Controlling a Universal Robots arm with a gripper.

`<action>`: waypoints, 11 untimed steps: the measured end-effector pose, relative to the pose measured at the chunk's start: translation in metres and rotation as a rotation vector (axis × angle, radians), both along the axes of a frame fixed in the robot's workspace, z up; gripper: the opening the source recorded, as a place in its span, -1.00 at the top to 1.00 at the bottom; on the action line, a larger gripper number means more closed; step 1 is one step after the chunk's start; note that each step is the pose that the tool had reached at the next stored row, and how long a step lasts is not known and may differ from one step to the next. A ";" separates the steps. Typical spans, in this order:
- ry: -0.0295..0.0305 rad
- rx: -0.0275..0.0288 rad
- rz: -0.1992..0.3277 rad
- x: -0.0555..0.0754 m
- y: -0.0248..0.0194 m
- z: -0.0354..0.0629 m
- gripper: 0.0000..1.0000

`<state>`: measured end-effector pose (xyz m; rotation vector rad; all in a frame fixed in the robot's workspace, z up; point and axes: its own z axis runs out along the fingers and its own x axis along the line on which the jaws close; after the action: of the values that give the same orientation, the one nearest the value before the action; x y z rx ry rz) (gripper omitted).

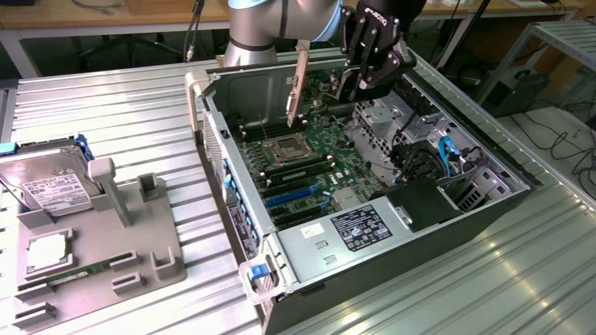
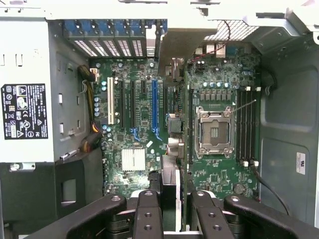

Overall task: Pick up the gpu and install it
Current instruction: 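Insert the gpu into the slot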

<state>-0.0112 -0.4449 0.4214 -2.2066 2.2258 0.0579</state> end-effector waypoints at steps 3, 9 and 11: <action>0.0000 0.0019 0.000 0.000 0.0000 -0.0016 0.45; 0.0000 0.0045 0.000 0.000 0.0000 -0.0044 0.45; 0.0000 0.0056 0.000 0.000 0.0000 -0.0055 0.45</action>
<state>-0.0112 -0.4449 0.4160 -2.2038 2.2229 0.0641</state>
